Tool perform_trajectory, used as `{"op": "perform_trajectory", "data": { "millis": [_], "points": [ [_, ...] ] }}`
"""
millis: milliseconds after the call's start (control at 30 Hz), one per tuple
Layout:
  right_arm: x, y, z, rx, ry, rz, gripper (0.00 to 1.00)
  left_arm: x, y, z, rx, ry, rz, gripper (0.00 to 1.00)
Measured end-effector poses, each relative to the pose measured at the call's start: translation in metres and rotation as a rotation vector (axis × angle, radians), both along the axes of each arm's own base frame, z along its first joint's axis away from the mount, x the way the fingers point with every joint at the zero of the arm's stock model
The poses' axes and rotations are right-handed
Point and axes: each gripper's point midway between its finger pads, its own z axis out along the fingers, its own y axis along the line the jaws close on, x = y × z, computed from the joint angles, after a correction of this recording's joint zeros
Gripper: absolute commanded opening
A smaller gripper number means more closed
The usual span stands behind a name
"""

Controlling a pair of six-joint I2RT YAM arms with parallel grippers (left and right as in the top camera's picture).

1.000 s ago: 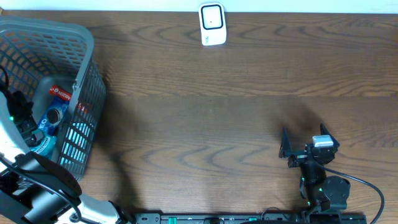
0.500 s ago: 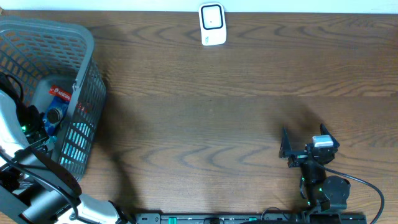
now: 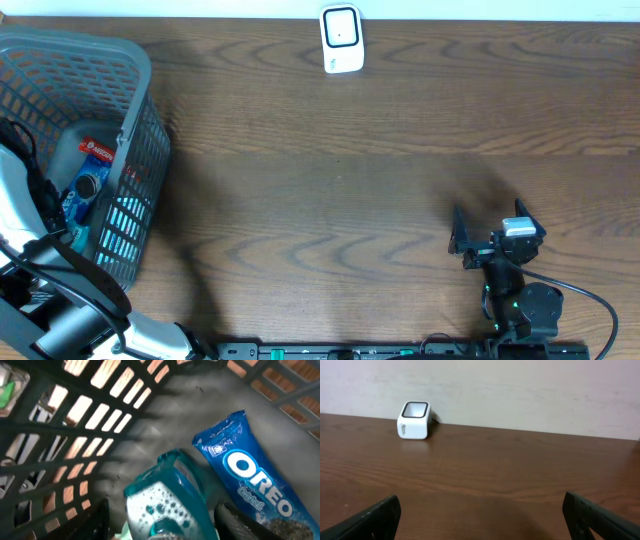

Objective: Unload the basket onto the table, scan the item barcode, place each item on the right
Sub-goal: 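Grasp the teal mouthwash bottle with the left gripper and lift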

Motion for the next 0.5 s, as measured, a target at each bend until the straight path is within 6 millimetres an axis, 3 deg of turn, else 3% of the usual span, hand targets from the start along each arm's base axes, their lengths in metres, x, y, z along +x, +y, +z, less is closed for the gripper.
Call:
{"op": "perform_trajectory", "data": {
  "millis": [500],
  "points": [
    [0.0, 0.0, 0.0001, 0.0, 0.0, 0.0, 0.99, -0.0017, 0.003, -0.0036, 0.018, 0.011, -0.002, 0.77]
  ]
}}
